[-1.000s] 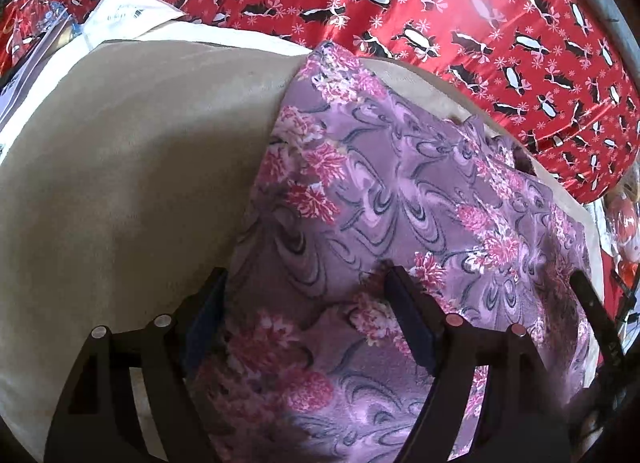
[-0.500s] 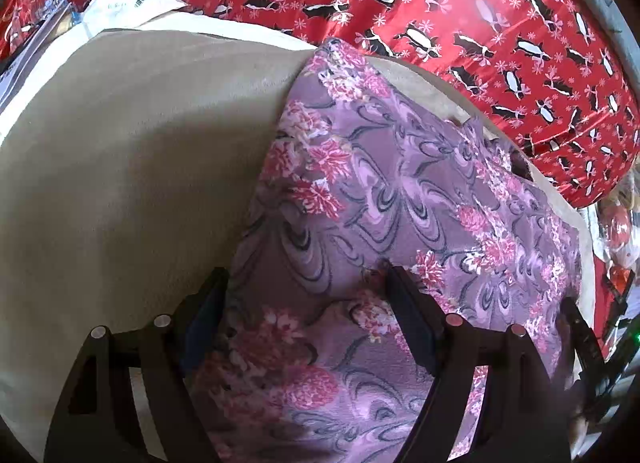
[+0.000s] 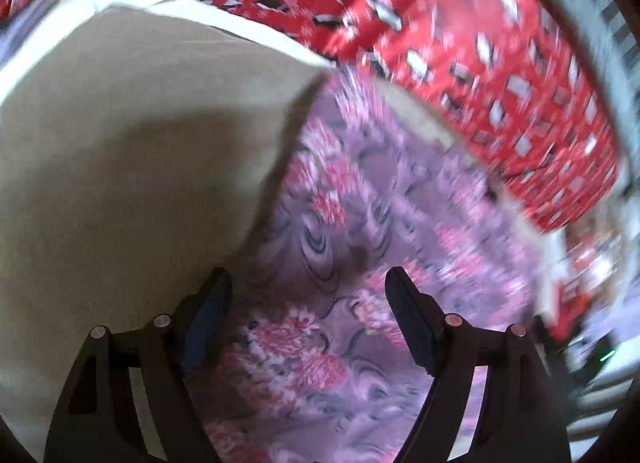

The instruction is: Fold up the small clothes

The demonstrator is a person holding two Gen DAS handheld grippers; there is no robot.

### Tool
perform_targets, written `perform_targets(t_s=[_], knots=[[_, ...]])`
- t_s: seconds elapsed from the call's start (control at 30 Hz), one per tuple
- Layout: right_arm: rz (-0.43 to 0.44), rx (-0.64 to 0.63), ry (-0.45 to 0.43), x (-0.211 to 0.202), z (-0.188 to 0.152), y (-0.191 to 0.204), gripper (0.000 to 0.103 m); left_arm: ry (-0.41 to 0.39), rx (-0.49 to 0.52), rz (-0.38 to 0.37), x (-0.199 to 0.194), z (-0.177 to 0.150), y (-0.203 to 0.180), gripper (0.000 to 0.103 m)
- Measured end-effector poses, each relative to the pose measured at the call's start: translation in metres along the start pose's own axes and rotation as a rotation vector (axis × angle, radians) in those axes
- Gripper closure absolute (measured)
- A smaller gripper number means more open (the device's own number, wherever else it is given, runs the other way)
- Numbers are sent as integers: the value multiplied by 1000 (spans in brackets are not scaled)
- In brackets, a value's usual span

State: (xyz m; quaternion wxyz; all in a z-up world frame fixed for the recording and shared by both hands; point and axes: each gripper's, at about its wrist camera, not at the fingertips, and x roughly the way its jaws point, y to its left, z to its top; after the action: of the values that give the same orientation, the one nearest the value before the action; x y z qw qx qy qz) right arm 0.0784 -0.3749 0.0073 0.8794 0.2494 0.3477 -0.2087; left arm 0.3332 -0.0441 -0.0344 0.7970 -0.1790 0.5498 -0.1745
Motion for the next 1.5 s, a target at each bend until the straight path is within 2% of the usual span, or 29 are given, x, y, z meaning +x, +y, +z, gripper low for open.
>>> perform_targets(t_s=[0.07, 0.13, 0.17, 0.3, 0.37, 0.47, 0.5, 0.53, 0.6, 0.67, 0.77, 0.87, 0.97, 1.07, 1.2, 1.33, 1.5], knots=[[68, -16, -1, -2, -2, 5, 48, 26, -62, -112, -8, 12, 17, 23], [81, -38, 39, 6, -10, 7, 47, 75, -94, -166, -7, 22, 29, 23], [87, -47, 32, 9, -16, 6, 47, 98, -104, -183, -4, 26, 32, 23], [116, -54, -31, 5, -26, 1, 44, 288, -161, -325, 23, 25, 36, 23], [125, -46, -31, 6, -23, -1, 44, 336, -113, -299, 35, 21, 26, 23], [145, -36, -33, 6, -22, -2, 44, 334, -22, -266, 35, 20, 9, 23], [149, -34, -34, 7, -23, -2, 44, 335, -9, -260, 34, 20, 6, 26], [154, -31, -35, 8, -22, -2, 44, 333, 5, -243, 33, 21, 3, 33], [160, -29, -37, 10, -22, -2, 44, 335, 67, -172, 35, 18, -5, 77], [163, -29, -38, 10, -22, -2, 44, 320, 105, -143, 32, 15, -15, 84], [171, -21, -38, 9, -23, -4, 43, 284, 127, -135, 17, 14, -32, 86], [176, -11, -20, 8, -19, -5, 44, 256, 133, -193, -4, 17, -55, 87], [190, 9, 27, 3, -7, -6, 43, 235, 158, -216, -22, 18, -81, 87], [226, 22, 32, -5, -1, -11, 43, 234, 166, -227, -30, 15, -100, 87], [159, -59, 8, -16, 1, -18, 43, 232, 195, -229, -33, 5, -135, 87], [170, -59, 107, 7, -8, -37, 44, 246, 216, -215, -30, -7, -165, 87], [167, -137, 36, 8, -19, -34, 43, 270, 224, -197, -21, -18, -194, 87]])
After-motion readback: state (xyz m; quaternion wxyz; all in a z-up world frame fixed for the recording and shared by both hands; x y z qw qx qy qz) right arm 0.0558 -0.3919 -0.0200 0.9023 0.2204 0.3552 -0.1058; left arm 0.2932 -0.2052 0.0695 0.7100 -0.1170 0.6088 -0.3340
